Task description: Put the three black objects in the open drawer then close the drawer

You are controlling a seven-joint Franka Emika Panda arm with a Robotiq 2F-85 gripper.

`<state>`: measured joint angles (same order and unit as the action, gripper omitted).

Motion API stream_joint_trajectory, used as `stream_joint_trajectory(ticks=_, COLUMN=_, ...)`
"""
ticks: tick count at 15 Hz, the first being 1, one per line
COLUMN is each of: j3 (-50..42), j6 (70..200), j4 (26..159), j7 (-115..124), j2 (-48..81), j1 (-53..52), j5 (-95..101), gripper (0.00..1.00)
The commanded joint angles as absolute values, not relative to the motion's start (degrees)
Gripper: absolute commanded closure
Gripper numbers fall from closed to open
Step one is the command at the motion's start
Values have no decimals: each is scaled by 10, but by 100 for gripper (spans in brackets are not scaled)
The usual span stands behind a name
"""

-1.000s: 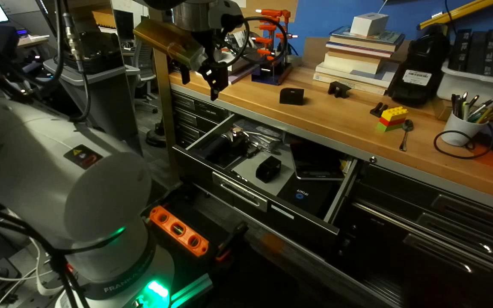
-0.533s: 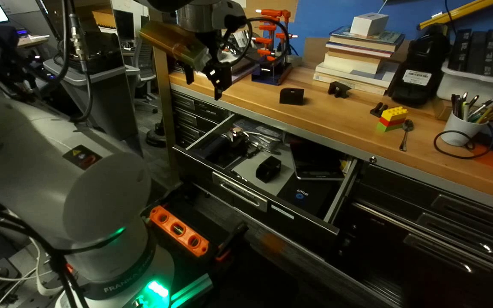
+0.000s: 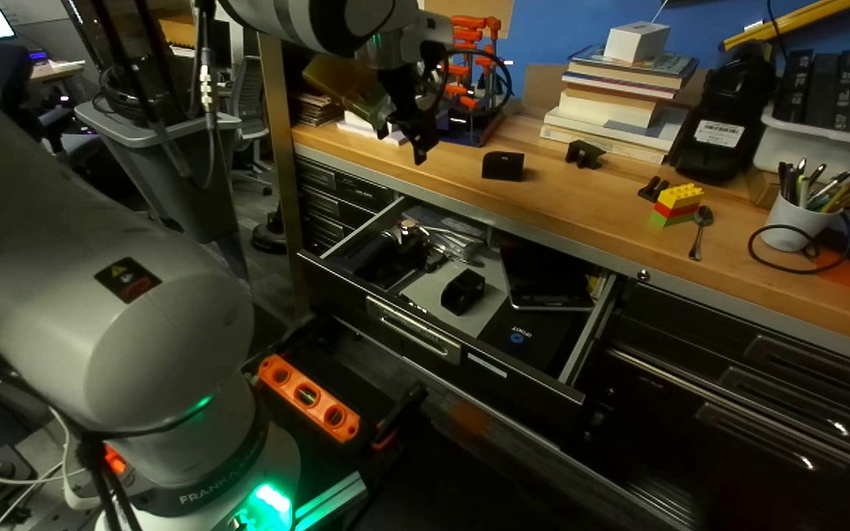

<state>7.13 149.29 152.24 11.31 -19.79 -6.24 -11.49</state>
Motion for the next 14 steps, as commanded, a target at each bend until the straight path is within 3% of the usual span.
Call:
stream_joint_trajectory(ticks=1, j3=136, j6=1525, j4=1427, j7=268, j2=-77, j1=11, j5=-46, gripper=0)
stream_joint_trajectory(ticks=6, j3=172, j6=1482, j4=1325, j7=488, j2=6, j1=75, j5=71, gripper=0)
stream_joint_trajectory(ticks=7, j3=124, j6=1472, j4=1307, j7=530, j2=19, j1=29, j5=88, gripper=0)
stream_joint_trajectory(ticks=14, j3=67, j6=1467, j4=1189, j7=711, j2=121, j1=-55, j5=87, gripper=0)
